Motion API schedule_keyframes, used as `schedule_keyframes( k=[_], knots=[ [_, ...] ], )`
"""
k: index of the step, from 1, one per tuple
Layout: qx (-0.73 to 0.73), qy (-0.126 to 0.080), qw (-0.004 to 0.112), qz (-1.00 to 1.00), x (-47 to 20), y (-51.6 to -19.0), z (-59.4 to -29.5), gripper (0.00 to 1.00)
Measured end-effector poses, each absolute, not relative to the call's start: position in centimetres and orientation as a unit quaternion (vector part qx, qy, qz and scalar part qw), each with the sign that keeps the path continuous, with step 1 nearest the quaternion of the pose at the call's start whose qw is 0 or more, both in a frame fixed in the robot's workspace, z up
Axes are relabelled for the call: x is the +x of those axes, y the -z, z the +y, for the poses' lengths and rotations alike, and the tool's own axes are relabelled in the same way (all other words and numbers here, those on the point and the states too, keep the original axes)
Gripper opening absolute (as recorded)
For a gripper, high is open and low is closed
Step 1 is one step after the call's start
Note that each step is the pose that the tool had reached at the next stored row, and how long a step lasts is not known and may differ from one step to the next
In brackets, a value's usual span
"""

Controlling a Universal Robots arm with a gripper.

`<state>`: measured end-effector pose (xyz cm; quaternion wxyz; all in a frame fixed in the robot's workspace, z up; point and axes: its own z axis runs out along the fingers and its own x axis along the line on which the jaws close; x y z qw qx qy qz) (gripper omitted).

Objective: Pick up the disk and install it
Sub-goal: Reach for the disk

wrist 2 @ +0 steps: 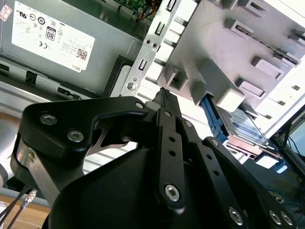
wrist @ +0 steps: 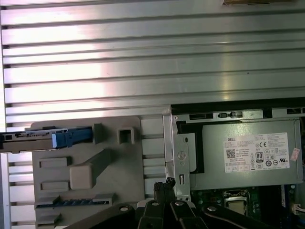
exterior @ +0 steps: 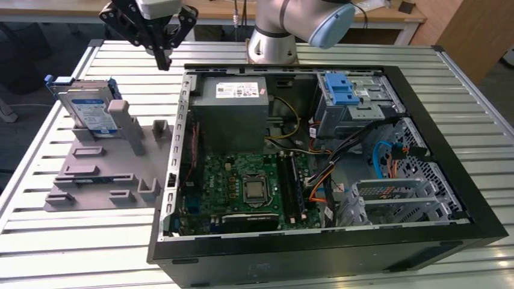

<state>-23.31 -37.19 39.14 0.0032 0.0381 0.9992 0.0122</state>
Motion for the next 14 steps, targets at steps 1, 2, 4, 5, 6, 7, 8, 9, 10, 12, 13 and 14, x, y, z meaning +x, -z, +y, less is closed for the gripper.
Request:
schedule_keyframes(
  k=[1,2,4,5,6,7,8,9,10,12,13,14],
  knots=[
    [0.038,-0.012,0.003,0.999,-23.36,-39.13,-37.18,0.11],
    [0.038,-0.012,0.003,0.999,-23.41,-39.13,-37.17,0.11],
    [0.038,-0.012,0.003,0.999,-23.5,-39.14,-37.15,0.11],
    [0.038,-0.012,0.003,0.999,-23.55,-39.13,-37.14,0.11],
    [0.038,-0.012,0.003,0.999,-23.6,-39.13,-37.13,0.11],
    [0.038,-0.012,0.003,0.999,-23.65,-39.13,-37.12,0.11],
    [0.038,-0.012,0.003,0.999,-23.7,-39.13,-37.11,0.11],
    [0.038,-0.012,0.003,0.999,-23.76,-39.13,-37.1,0.11],
    [0.038,-0.012,0.003,0.999,-23.82,-39.13,-37.08,0.11],
    [0.038,-0.012,0.003,0.999,-23.92,-39.12,-37.06,0.11],
    [0.038,-0.012,0.003,0.999,-23.97,-39.12,-37.04,0.11],
    [0.038,-0.012,0.003,0.999,-24.03,-39.12,-37.03,0.11]
  ],
)
